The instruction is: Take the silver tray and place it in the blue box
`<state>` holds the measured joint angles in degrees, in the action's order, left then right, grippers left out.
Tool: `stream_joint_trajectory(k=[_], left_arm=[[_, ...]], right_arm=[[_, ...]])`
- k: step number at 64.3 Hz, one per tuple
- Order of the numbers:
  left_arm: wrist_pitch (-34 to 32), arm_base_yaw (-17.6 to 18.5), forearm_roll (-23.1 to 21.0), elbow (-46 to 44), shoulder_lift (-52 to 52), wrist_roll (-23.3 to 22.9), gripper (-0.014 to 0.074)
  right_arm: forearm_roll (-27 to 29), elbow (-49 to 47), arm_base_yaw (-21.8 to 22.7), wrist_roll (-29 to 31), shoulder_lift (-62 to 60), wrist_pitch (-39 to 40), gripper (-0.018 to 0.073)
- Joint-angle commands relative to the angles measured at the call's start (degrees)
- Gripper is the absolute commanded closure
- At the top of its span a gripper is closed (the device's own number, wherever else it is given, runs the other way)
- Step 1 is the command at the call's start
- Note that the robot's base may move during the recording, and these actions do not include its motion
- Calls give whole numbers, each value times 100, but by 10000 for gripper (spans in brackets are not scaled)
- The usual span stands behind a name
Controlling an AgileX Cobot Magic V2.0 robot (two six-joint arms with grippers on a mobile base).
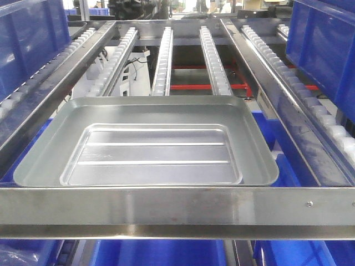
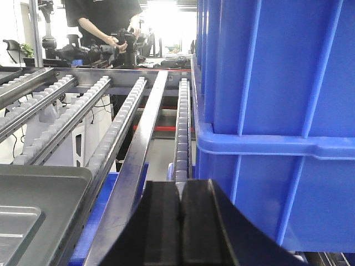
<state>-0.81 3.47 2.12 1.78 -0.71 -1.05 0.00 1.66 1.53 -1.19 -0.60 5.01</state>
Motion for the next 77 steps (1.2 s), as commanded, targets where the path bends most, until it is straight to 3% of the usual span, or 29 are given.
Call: stream_joint_trajectory(k=[1,26,39,56,68,77], left_arm=[[-503,6,-55,106,-79,-56,610],[-484,6,-55,-90,-69,-56,610],[1582,6,4,-1653,818,-56,610],[3622,6,-21,-3271,3412,-56,610],[3353,6,-169,-3373,4482,-56,610],[3059,6,-335,-3373,4831,-56,610]], right_arm=[[-56,-109,7,77,-111,527,505],[-56,-217,-7,77,-111,381,505],[-51,-1604,-7,77,735,-2068,505],[451,-2736,-7,77,3289,-3919,505],[935,-2783,-7,77,4916,-3975,505],[987,-2783,-7,77,5632,-3940,505]])
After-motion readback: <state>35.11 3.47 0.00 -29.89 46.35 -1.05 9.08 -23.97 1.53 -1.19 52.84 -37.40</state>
